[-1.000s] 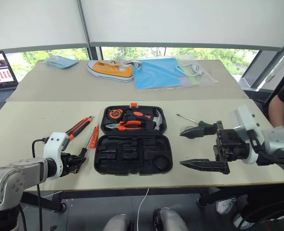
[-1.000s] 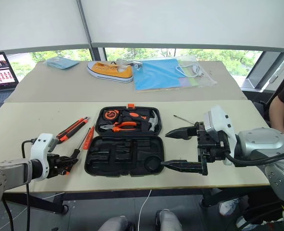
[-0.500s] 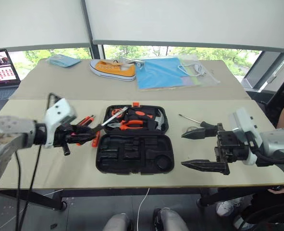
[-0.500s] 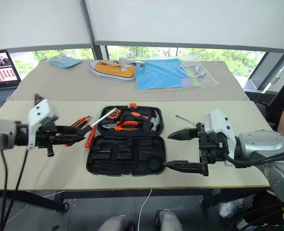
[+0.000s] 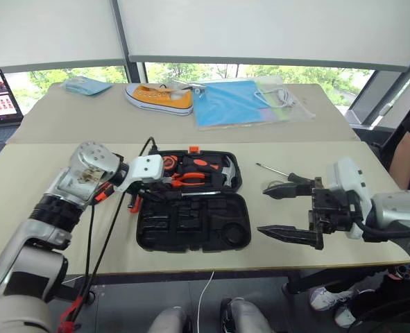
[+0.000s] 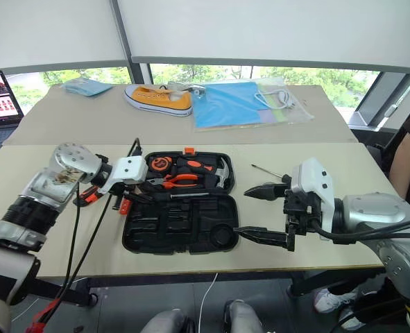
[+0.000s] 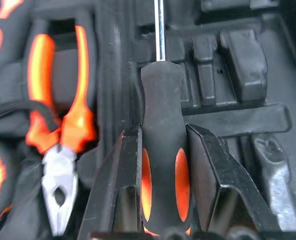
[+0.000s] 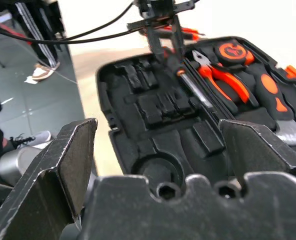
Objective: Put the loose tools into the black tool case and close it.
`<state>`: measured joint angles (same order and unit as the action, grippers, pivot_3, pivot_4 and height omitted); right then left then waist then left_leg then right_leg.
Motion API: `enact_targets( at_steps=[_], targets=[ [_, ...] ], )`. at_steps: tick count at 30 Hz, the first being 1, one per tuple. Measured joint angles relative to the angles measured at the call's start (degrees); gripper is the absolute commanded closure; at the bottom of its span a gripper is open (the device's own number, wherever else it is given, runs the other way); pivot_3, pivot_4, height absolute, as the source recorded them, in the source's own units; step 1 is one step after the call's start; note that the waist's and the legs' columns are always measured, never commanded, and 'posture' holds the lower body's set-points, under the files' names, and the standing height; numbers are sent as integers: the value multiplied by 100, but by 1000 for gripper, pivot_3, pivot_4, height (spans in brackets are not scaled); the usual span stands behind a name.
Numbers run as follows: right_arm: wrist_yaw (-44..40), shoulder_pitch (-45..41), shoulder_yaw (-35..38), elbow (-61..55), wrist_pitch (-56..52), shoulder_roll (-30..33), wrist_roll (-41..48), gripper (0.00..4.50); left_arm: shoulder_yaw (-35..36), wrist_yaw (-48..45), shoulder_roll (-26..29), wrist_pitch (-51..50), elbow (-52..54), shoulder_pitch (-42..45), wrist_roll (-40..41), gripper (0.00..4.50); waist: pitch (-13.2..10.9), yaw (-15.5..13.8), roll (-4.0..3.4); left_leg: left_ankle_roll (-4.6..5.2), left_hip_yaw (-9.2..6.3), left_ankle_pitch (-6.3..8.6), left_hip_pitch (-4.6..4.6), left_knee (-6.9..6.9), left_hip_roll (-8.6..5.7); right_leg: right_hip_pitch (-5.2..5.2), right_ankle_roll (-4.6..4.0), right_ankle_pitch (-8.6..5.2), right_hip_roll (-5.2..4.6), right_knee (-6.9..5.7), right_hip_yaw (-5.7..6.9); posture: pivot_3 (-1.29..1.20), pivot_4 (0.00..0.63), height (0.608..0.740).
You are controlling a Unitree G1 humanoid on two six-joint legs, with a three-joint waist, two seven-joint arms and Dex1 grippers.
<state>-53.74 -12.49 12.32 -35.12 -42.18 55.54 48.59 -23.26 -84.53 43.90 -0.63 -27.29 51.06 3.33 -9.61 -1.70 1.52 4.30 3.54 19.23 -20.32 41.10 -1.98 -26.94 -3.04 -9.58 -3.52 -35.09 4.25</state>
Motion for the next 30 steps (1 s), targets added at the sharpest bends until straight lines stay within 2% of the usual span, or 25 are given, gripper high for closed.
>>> enact_targets(
  at_steps=[7,9,10,16,17,20,23,30],
  targets=[
    [214,35,22,-144,-58,-5,19,0,-25,-51,-278,413,-586,108,-379,3640,-1,-10,1,3,-1,2,-2,19,3,6,4,3,-2,-3,3,0,150,718],
    [268,35,22,-155,-70,-12,38,0,-18,-43,-323,422,-657,137,-428,2640,-1,-12,1,6,-1,3,-1,26,5,12,7,3,-2,-2,2,0,150,718],
    [284,35,22,-155,-73,-12,59,0,-8,-51,-351,386,-693,143,-428,2450,-1,-13,1,10,-2,5,-1,30,6,14,11,5,-2,-2,1,0,150,718],
    [346,34,21,-162,-74,-14,173,0,231,-315,-419,-305,-438,178,-264,264,-1,-51,2,36,-3,19,-18,75,11,20,34,16,-1,-5,1,0,150,718],
    [351,35,21,-163,-74,-14,184,0,280,-359,-383,-392,-332,178,-210,51,-1,-49,2,41,-3,22,-18,78,11,20,36,18,-2,-3,-2,0,150,718],
    [371,35,21,-163,-74,-14,211,0,392,-350,-356,-495,-156,191,-179,51,-1,-48,2,51,-2,27,-19,79,7,21,38,20,-3,2,-5,0,150,718],
    [374,35,12,-161,-74,-14,209,0,418,-285,-419,-698,-179,262,-173,803,-1,-54,2,55,-3,30,-25,79,5,19,38,21,-3,2,-2,0,150,718],
    [372,14,-79,-89,-51,-60,71,0,412,141,-867,-635,-546,446,-373,3445,-1,-49,2,57,-3,31,-33,79,-1,15,44,25,-5,7,0,0,150,718]
  ],
)
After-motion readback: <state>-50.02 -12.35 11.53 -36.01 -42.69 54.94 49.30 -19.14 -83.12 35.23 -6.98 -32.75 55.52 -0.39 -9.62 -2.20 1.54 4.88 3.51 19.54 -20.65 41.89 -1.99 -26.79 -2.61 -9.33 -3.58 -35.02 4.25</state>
